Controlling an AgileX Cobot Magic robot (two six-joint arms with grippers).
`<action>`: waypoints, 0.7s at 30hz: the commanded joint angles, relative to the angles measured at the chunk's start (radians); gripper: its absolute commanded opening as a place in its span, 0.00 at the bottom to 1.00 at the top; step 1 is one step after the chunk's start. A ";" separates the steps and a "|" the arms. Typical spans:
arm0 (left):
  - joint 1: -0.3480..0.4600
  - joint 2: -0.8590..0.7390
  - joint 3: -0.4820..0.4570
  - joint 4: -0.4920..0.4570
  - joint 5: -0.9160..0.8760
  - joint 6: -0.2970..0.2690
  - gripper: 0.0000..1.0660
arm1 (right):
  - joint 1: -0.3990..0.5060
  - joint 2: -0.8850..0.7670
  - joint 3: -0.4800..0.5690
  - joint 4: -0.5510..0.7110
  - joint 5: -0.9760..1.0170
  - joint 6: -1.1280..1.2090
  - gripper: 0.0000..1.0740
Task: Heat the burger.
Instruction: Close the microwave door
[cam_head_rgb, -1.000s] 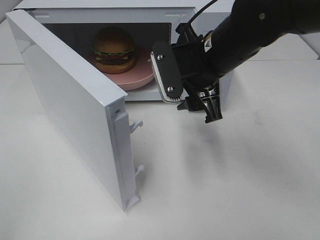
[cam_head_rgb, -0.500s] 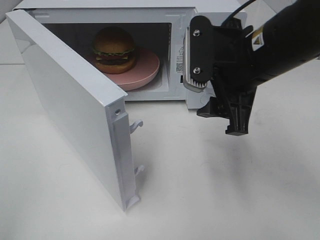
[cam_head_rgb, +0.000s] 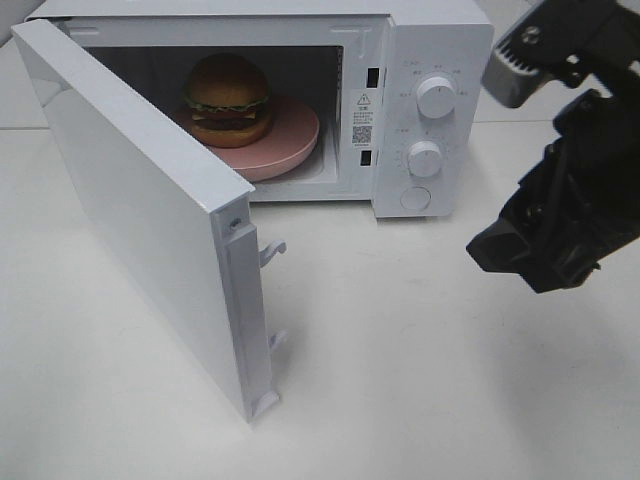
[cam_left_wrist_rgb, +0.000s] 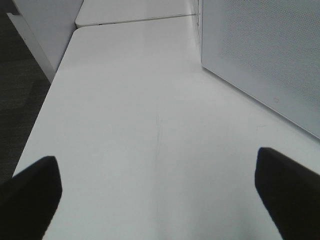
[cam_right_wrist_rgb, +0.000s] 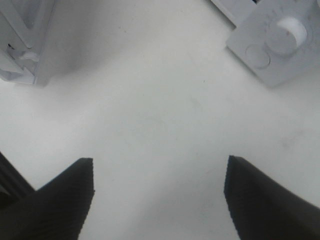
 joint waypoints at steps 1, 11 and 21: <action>-0.004 -0.015 0.002 -0.002 -0.009 -0.001 0.92 | -0.005 -0.049 0.005 0.000 0.078 0.122 0.68; -0.004 -0.015 0.002 -0.002 -0.009 -0.001 0.92 | -0.005 -0.198 0.005 -0.001 0.331 0.210 0.68; -0.004 -0.015 0.002 -0.002 -0.009 -0.001 0.92 | -0.005 -0.355 0.005 -0.050 0.421 0.244 0.68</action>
